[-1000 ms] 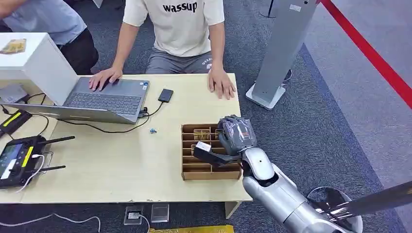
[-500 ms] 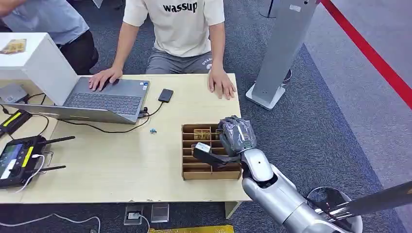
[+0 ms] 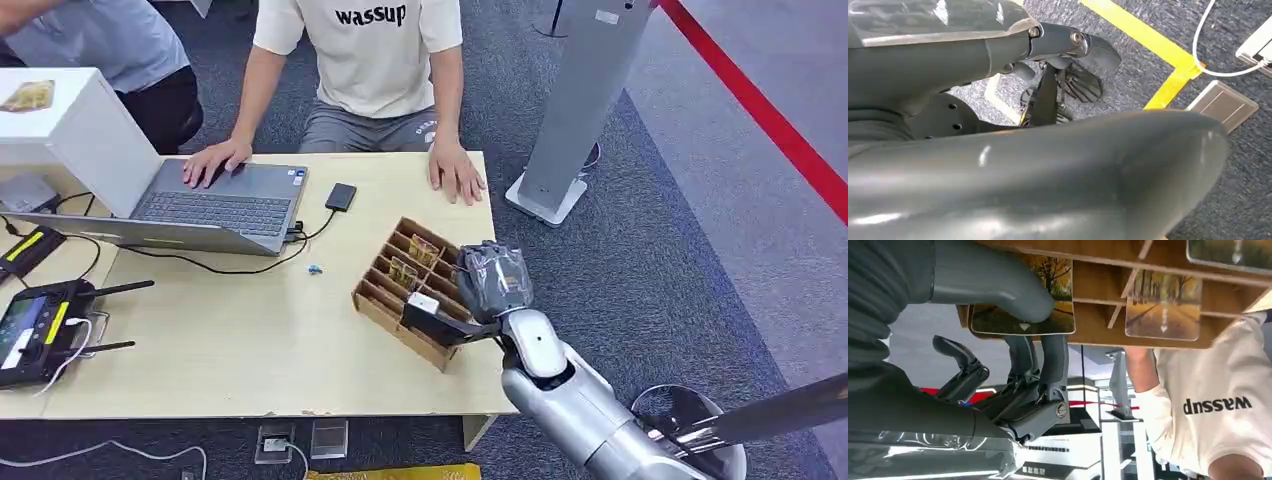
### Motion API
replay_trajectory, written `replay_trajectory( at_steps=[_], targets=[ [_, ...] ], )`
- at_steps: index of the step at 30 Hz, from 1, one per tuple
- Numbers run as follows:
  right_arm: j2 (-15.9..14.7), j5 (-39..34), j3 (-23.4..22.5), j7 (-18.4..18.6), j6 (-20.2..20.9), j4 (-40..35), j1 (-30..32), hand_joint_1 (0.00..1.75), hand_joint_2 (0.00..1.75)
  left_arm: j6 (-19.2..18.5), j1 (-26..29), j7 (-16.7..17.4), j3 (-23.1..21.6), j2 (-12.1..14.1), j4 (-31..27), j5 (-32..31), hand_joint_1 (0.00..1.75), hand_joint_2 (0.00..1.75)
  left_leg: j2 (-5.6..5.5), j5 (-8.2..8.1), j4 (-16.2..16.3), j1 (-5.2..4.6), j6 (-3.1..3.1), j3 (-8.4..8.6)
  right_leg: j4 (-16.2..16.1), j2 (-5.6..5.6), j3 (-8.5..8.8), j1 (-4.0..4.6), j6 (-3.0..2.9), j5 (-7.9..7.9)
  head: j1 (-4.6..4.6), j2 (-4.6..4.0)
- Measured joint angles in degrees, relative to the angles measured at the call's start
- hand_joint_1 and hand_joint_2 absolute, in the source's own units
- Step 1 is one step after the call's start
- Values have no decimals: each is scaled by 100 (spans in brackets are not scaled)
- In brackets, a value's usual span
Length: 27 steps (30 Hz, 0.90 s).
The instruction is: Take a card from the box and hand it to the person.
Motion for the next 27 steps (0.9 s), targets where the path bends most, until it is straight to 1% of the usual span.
replay_trajectory(
  at_steps=[4,6,12,15,19,23,27],
  targets=[
    [-52,-5,-68,-169,-213,-88,44,175,175,468,0,-215,0,-112,0,0,0,0,0,-1,0,-1,1,-3,0,0,-1,-1,0,0,2,0],
    [-90,-22,-120,-269,-337,-136,71,175,175,573,15,-311,0,-186,0,0,0,0,-2,-1,1,-1,1,-7,-1,-1,-3,-1,0,0,9,0],
    [-162,-18,-238,-385,-490,-306,98,175,175,582,22,-321,0,-299,0,0,0,0,0,-1,1,-1,2,-6,-2,0,-4,-1,0,0,20,0],
    [-186,-20,-286,-468,-575,-464,108,175,175,579,23,-324,0,-313,0,0,0,0,0,-1,1,-1,1,-4,-2,0,-5,-1,0,0,2,0],
    [-223,-16,-389,-542,-621,-872,120,175,175,590,25,-354,0,-326,0,9,0,0,0,0,0,0,0,-6,0,0,-5,0,0,0,-7,0],
    [-273,59,-520,-630,-632,-1321,65,175,175,595,25,-356,0,-348,0,9,0,0,0,0,1,-1,0,-7,0,0,-4,-1,0,0,4,0],
    [-321,185,-664,-767,-730,-1678,-81,175,175,506,27,-352,0,-348,0,5,0,0,0,0,1,-1,1,-7,0,0,-3,-1,1,1,15,0]
  ],
)
